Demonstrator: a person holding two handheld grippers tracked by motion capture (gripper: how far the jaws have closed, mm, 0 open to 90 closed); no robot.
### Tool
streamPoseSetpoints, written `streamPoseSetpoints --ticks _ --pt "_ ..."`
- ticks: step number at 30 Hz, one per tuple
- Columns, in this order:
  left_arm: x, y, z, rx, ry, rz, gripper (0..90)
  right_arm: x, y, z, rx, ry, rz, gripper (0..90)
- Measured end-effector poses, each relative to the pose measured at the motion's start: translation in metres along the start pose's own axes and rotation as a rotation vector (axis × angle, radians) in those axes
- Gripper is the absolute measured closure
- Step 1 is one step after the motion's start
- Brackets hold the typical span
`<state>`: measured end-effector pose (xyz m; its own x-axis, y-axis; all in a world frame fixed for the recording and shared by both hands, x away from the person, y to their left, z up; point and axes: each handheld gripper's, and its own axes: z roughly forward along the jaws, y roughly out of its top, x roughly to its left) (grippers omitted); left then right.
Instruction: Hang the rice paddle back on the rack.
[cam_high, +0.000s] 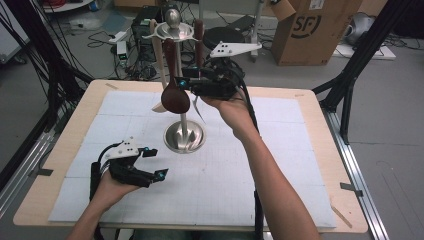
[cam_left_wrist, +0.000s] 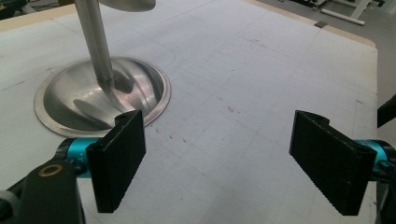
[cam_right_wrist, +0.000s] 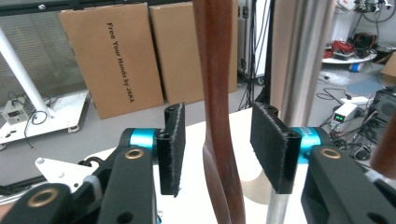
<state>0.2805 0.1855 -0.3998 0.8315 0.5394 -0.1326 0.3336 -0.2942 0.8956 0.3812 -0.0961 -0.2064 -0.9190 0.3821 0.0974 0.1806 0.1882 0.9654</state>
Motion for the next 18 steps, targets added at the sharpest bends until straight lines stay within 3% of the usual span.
streamPoseSetpoints --ticks 18 --pt "0.000 0.000 0.000 0.003 -0.001 0.001 18.8 -0.010 -0.022 -0.020 0.015 -0.036 0.035 46.5"
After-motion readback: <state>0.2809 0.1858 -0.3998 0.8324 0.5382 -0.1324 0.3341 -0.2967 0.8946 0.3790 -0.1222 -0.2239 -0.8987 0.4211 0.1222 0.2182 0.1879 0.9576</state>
